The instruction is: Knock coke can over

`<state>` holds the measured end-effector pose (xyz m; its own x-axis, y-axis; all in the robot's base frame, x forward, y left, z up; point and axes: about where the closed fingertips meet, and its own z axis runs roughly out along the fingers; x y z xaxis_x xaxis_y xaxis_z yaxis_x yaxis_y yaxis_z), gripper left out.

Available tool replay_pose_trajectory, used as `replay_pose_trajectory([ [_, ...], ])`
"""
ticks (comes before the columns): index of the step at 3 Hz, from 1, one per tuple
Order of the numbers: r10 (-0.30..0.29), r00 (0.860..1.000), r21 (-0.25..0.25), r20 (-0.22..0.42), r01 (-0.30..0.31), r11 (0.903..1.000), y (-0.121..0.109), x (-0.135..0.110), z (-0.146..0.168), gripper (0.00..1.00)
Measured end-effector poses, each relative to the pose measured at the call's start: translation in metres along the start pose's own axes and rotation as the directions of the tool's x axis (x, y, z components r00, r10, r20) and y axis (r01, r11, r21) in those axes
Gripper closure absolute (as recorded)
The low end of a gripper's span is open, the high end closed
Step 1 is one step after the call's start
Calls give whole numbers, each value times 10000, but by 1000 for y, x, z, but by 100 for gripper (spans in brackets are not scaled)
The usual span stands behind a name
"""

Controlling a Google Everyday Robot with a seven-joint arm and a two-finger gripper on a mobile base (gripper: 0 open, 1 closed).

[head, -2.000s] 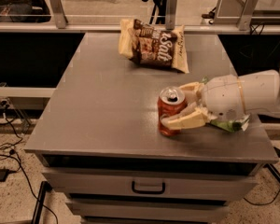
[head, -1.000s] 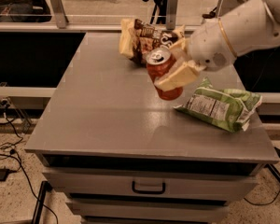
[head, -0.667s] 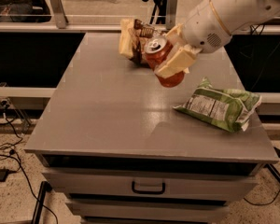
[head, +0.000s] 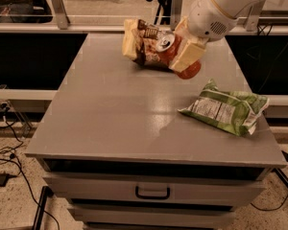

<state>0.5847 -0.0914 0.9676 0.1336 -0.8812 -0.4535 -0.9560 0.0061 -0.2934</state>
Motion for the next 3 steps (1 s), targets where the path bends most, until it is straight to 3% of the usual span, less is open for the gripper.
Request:
replay_pose_trajectory([
  [1, -772, 9928, 197, -913, 793, 9967, -2, 20, 6, 100],
  [2, -1516, 9799, 90, -1298, 1541, 9880, 4, 26, 18, 100],
  [3, -1577, 9814, -184, -1097, 1566, 9875, 9, 39, 40, 82],
])
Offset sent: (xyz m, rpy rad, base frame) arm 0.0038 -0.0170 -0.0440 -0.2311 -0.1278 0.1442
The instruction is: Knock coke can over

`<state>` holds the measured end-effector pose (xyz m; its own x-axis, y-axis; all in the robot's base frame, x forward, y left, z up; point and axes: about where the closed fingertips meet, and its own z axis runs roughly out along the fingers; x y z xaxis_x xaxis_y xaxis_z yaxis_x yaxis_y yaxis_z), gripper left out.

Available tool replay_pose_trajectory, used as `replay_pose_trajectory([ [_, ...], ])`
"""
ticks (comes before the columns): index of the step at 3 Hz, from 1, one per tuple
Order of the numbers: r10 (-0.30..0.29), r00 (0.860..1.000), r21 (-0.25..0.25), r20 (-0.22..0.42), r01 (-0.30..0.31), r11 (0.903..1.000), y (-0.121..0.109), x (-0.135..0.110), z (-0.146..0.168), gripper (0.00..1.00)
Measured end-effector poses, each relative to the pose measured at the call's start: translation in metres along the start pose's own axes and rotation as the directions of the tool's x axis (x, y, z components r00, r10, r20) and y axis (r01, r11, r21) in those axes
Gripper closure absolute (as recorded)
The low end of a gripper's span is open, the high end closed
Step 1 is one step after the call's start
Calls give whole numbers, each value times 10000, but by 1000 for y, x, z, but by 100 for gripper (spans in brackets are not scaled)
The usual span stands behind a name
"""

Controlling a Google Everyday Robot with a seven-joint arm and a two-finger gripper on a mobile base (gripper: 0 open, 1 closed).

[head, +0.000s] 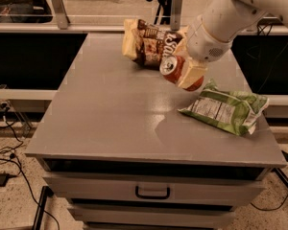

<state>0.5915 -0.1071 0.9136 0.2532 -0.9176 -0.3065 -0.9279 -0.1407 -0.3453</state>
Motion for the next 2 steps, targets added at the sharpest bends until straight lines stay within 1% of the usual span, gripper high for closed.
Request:
replay_pose_trajectory([
  [1, -119, 9999, -438, 40, 121, 9990, 4, 4, 27, 59],
  [2, -183, 9994, -632, -279, 165, 9979, -1, 8, 43, 36],
])
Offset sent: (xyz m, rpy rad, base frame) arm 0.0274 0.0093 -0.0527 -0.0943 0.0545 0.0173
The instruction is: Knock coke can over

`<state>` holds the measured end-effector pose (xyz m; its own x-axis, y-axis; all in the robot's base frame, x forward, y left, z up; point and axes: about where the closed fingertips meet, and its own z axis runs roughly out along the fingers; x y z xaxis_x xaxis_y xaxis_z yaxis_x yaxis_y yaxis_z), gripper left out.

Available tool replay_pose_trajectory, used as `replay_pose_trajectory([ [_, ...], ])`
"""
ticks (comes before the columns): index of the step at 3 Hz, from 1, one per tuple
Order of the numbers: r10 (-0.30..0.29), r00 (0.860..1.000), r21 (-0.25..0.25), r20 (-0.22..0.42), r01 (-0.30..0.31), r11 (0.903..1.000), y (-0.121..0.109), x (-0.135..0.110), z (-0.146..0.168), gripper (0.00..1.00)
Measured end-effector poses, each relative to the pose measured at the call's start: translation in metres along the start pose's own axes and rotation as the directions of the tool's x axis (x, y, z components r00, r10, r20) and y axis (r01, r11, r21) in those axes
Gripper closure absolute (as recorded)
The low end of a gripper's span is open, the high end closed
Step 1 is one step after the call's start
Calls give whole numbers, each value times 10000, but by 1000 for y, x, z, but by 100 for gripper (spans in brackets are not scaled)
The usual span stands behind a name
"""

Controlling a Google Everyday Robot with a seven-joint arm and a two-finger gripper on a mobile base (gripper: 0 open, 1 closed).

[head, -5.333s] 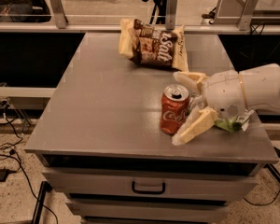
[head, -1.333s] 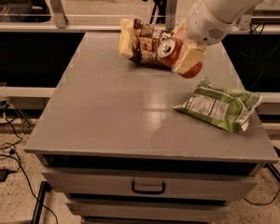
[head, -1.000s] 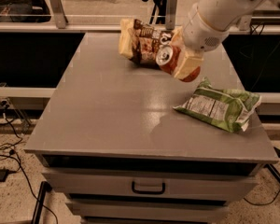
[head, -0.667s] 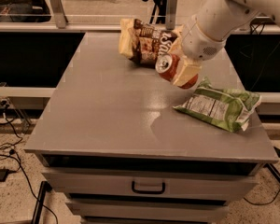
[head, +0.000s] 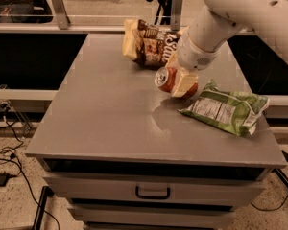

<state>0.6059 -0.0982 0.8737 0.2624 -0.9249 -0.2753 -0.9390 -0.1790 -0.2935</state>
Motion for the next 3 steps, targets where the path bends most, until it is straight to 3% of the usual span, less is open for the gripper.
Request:
replay_pose_trajectory([
  [1, -19, 10000, -36, -30, 19, 10000, 0, 0, 3, 12],
  [2, -27, 10000, -55, -25, 27, 10000, 0, -1, 4, 0],
  [3, -162, 9998, -58, -89, 161, 9999, 1, -4, 4, 0],
])
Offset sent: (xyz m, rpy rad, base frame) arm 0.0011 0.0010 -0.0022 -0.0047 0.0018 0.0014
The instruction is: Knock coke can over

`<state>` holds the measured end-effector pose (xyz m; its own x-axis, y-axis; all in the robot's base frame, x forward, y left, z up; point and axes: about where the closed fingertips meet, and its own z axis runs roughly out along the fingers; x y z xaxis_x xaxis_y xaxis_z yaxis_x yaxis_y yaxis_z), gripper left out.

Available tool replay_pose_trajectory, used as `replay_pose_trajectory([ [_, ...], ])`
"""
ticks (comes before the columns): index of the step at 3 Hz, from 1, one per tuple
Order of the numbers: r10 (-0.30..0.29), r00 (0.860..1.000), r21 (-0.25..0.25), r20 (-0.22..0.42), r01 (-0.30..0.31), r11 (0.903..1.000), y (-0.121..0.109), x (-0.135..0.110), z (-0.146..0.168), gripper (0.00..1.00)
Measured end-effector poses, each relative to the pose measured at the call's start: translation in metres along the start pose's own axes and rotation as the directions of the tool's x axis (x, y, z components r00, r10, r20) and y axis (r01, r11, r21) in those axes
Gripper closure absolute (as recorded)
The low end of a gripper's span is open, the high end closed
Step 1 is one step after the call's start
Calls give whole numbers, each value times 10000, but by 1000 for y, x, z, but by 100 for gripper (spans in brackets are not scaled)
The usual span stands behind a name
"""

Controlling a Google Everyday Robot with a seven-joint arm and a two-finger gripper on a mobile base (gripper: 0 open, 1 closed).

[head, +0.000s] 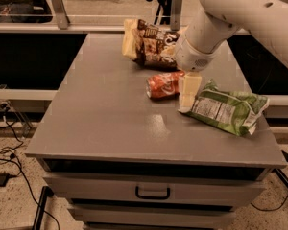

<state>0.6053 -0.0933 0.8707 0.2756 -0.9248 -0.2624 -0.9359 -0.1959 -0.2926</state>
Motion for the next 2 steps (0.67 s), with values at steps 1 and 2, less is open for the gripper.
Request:
replay_pose_trajectory([
  [1, -980, 9946, -115, -338, 977, 9951, 4, -25, -13, 0],
  [2, -1367, 9874, 264, -796, 1391, 9899, 7, -37, -53, 0],
])
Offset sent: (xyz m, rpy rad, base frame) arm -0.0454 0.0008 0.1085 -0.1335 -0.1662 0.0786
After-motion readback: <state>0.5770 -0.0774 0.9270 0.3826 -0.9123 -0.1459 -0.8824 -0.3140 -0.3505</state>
